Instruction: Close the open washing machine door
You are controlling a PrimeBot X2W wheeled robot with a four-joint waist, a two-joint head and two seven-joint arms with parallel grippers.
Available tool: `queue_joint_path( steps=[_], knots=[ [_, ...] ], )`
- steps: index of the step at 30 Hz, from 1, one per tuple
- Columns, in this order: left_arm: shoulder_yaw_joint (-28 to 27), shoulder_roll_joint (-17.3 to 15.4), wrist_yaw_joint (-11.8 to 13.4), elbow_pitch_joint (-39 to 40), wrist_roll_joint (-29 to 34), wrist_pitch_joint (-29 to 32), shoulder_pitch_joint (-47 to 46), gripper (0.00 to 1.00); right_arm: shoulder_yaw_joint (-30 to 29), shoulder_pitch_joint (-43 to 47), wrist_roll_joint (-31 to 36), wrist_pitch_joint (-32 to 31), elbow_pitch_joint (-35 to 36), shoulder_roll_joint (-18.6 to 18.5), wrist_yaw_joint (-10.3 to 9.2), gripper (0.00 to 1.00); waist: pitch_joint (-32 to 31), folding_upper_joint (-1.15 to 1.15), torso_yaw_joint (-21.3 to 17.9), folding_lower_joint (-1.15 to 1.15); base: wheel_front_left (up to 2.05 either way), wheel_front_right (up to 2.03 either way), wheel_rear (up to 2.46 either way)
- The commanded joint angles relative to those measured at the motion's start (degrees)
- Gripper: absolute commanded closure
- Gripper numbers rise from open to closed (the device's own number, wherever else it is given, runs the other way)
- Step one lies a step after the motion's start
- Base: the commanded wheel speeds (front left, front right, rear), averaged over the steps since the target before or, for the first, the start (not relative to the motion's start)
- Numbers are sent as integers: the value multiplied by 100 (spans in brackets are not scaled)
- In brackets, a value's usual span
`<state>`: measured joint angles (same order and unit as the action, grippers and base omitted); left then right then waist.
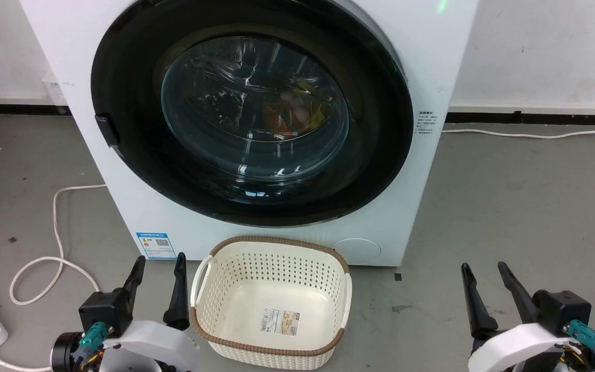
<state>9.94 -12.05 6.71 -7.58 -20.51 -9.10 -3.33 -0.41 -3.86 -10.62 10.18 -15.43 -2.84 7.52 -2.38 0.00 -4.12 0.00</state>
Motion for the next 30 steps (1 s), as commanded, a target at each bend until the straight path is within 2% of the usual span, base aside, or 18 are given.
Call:
queue_joint_path(
  steps=[1, 16, 17, 30],
  knots=[
    [-2, -25, 13, 30, -23, 2, 79, 0, -8, 94, -6, 5, 43, -4, -3, 0, 1, 0, -1, 0, 0, 0, 0],
    [62, -42, 42, 100, -90, 14, 29, 0, -16, 74, -88, 1, 61, -4, -3, 0, 64, 0, 39, 0, 0, 0, 0],
    [47, -7, 25, 97, -78, 2, 0, 100, -16, 12, -55, -2, 48, 0, 0, 100, 65, 0, 39, 0, 0, 0, 0],
    [-33, 72, -30, 143, 78, 67, 24, 100, -12, 37, 28, -76, 157, 0, 0, 100, 80, 0, 68, 0, 0, 0, 0]
  ],
)
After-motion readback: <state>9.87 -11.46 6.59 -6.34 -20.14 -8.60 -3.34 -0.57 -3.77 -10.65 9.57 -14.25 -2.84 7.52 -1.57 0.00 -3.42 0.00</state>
